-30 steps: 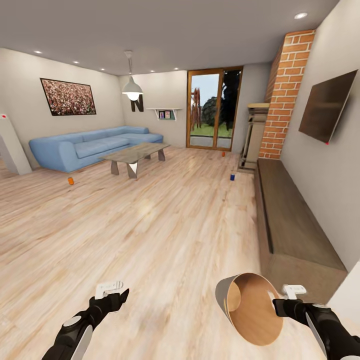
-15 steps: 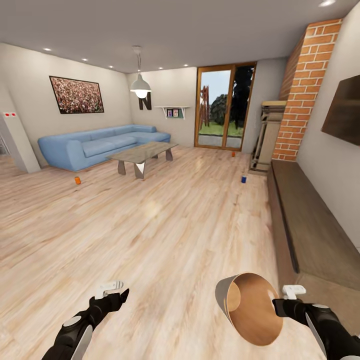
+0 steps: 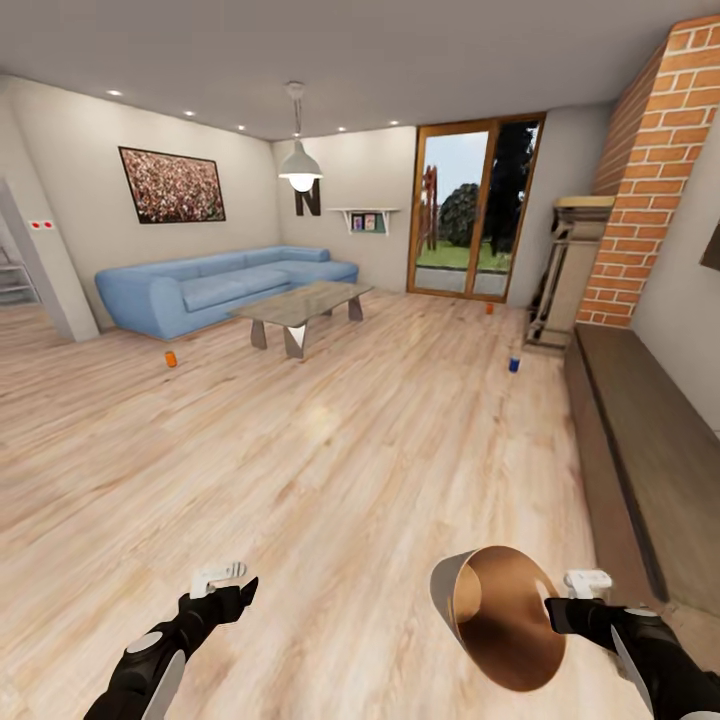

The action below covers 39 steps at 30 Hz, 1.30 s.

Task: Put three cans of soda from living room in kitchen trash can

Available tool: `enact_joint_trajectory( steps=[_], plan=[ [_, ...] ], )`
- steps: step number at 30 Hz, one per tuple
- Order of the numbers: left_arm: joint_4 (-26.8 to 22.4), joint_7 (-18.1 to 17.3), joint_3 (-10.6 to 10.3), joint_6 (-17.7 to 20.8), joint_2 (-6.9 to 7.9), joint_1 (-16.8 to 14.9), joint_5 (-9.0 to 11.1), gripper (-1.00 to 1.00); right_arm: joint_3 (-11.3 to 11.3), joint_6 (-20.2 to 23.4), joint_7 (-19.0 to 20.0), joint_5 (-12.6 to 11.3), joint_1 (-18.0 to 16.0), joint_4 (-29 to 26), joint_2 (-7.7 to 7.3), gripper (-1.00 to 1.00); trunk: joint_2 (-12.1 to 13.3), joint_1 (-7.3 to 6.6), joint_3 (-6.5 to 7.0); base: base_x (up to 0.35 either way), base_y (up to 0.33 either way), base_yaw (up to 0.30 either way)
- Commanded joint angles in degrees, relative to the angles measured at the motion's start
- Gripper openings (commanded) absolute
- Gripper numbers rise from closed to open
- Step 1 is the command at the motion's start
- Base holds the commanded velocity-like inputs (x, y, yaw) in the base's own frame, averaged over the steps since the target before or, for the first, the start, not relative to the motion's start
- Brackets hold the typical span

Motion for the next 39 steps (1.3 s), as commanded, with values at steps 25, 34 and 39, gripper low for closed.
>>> enact_joint_trajectory(
  steps=[25, 34, 39],
  plan=[
    [0.0, 0.0, 0.0, 0.0, 0.0, 0.0, 0.3, 1.0, -0.1, 0.1, 0.3, -0.8, 0.0, -0.1, 0.01, -1.0, 0.0, 0.0, -1.22, 0.302, 0.14, 0.113],
    [0.0, 0.0, 0.0, 0.0, 0.0, 0.0, 0.2, 1.0, -0.1, 0.1, 0.3, -0.8, 0.0, -0.1, 0.01, -1.0, 0.0, 0.0, -1.52, 0.286, 0.164, 0.064],
    [0.0, 0.0, 0.0, 0.0, 0.0, 0.0, 0.3, 1.0, -0.1, 0.1, 0.3, -0.8, 0.0, -0.1, 0.01, -1.0, 0.0, 0.0, -1.64, 0.286, 0.164, 0.008]
  ],
)
